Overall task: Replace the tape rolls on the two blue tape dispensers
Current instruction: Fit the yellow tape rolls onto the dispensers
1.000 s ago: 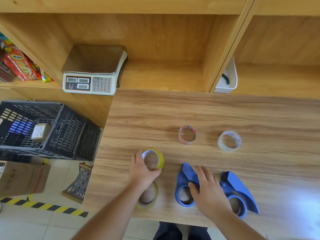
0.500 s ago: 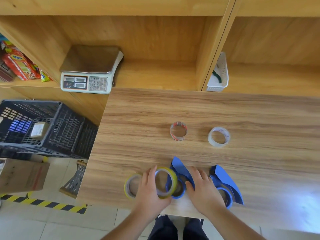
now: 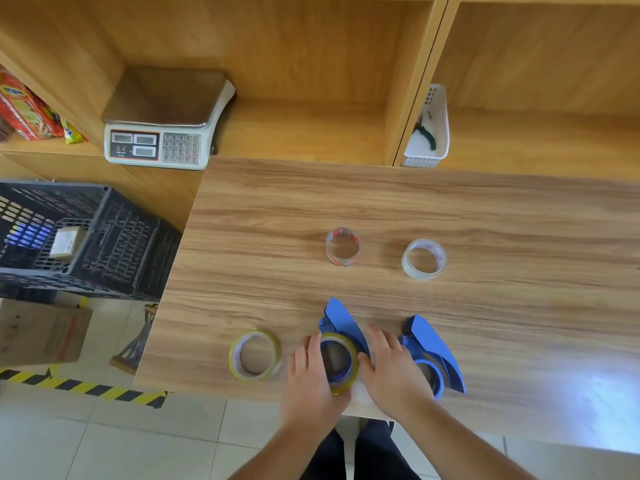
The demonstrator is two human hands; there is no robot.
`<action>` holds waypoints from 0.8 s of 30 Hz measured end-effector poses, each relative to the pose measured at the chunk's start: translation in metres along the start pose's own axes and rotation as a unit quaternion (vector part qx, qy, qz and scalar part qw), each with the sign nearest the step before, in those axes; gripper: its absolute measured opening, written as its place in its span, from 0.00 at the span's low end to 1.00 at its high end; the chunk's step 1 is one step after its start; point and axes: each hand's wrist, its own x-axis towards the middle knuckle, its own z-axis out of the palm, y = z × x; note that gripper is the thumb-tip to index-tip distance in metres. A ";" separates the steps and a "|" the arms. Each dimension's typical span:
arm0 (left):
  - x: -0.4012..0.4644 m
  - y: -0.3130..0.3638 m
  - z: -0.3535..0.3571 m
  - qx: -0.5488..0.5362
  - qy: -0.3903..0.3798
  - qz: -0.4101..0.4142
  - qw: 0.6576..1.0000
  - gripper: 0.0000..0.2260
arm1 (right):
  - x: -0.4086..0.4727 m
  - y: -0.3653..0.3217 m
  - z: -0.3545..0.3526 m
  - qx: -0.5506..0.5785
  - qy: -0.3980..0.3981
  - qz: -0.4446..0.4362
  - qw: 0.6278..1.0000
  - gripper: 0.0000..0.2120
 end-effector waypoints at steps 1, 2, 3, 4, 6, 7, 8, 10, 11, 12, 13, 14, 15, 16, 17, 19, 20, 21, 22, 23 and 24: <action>0.001 0.003 0.002 0.006 -0.005 -0.005 1.000 0.46 | 0.001 0.001 0.000 0.000 -0.001 -0.002 1.000 0.25; 0.002 0.006 0.003 0.009 -0.009 -0.011 1.000 0.46 | 0.001 0.001 0.000 0.000 -0.001 -0.002 1.000 0.26; 0.004 0.007 0.005 0.010 -0.011 -0.017 1.000 0.46 | 0.001 0.002 0.000 0.002 -0.001 -0.001 1.000 0.26; 0.005 0.007 0.008 0.011 -0.012 -0.021 1.000 0.46 | 0.001 0.002 -0.001 0.002 -0.002 0.002 1.000 0.26; 0.007 0.007 0.012 0.012 -0.014 -0.031 0.999 0.47 | 0.002 0.003 -0.003 0.003 -0.003 0.006 1.000 0.25; 0.008 0.007 0.014 0.012 -0.016 -0.036 0.999 0.47 | 0.002 0.004 -0.004 0.002 -0.003 0.005 1.000 0.25; 0.009 0.007 0.015 0.012 -0.017 -0.040 0.999 0.48 | 0.002 0.004 -0.005 -0.001 -0.003 0.004 1.000 0.26; 0.011 0.006 0.018 0.014 -0.017 -0.042 0.999 0.49 | 0.001 0.005 -0.006 -0.004 -0.006 0.005 1.000 0.26; 0.011 0.006 0.018 0.014 -0.017 -0.042 0.999 0.49 | 0.001 0.006 -0.006 -0.006 -0.006 0.005 1.000 0.27; 0.011 0.005 0.018 0.015 -0.018 -0.042 0.999 0.50 | 0.001 0.006 -0.007 -0.008 -0.008 0.005 1.000 0.27; 0.011 0.004 0.017 0.016 -0.020 -0.042 0.999 0.50 | 0.001 0.006 -0.007 -0.011 -0.009 0.005 1.000 0.27; 0.010 0.004 0.015 0.017 -0.020 -0.041 0.999 0.50 | 0.001 0.005 -0.007 -0.013 -0.010 0.005 1.000 0.27; 0.010 0.003 0.013 0.019 -0.019 -0.040 0.999 0.50 | 0.001 0.004 -0.007 -0.017 -0.010 0.003 1.000 0.27; 0.008 0.002 0.010 0.021 -0.015 -0.038 0.999 0.50 | 0.000 0.002 -0.007 -0.020 -0.011 0.002 1.000 0.27; 0.007 0.002 0.006 0.025 -0.009 -0.033 0.999 0.49 | 0.000 0.000 -0.007 -0.023 -0.010 -0.002 1.000 0.27; 0.004 -0.003 -0.002 0.034 0.017 -0.012 0.999 0.47 | 0.000 -0.007 -0.007 -0.029 -0.005 -0.014 0.999 0.27; 0.003 -0.008 -0.007 0.034 0.033 -0.004 0.999 0.46 | 0.000 -0.011 -0.006 -0.033 -0.002 -0.019 0.999 0.28; 0.002 -0.015 -0.013 0.037 0.048 0.000 0.998 0.45 | 0.000 -0.017 -0.006 -0.038 0.001 -0.025 0.999 0.29; 0.002 -0.022 -0.019 0.045 0.058 -0.002 0.997 0.45 | 0.000 -0.022 -0.005 -0.042 0.003 -0.031 0.999 0.29; 0.002 -0.031 -0.026 0.054 0.067 -0.011 0.996 0.46 | 0.000 -0.028 -0.004 -0.050 0.003 -0.038 0.998 0.30; 0.003 -0.043 -0.034 0.060 0.083 -0.027 0.994 0.47 | 0.002 -0.037 0.000 -0.062 0.002 -0.047 0.997 0.31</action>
